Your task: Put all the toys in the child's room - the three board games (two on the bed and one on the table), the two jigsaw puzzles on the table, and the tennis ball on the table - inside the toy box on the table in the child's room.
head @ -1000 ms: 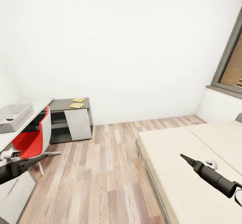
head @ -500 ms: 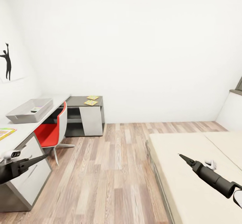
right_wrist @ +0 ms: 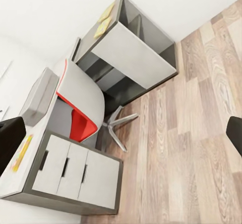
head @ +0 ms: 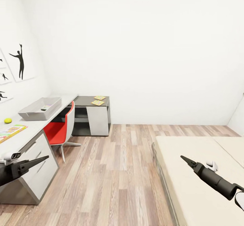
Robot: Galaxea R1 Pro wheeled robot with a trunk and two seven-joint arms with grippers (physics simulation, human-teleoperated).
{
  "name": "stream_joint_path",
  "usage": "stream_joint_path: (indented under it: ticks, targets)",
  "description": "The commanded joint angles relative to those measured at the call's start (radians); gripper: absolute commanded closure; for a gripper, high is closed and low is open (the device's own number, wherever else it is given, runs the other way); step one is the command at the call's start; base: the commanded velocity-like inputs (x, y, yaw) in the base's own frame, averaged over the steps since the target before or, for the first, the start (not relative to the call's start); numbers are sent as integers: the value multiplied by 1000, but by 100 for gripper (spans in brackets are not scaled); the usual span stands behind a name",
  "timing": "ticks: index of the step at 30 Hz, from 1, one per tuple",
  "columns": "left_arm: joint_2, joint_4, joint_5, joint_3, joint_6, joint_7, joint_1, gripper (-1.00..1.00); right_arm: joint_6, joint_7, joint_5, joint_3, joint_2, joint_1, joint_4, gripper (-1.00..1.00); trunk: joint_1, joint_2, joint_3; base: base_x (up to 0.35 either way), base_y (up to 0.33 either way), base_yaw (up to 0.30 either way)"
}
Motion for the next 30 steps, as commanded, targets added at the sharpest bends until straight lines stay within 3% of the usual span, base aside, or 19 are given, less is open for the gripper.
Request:
stream_joint_path:
  ticks: [1,15,30]
  targets:
    - [0,0,-1,0,11,-4,-1,-100,7,1,-5,-1,0,-1,0,-100,1,-2,-2,-73,-62,7]
    - [0,0,-1,0,11,-4,-1,-100,7,1,-5,-1,0,-1,0,-100,1,-2,-2,-14,-12,-1]
    - [0,0,-1,0,11,-4,-1,-100,7,1,-5,-2,0,-1,0,-100,1,-2,5,-26,0,-78]
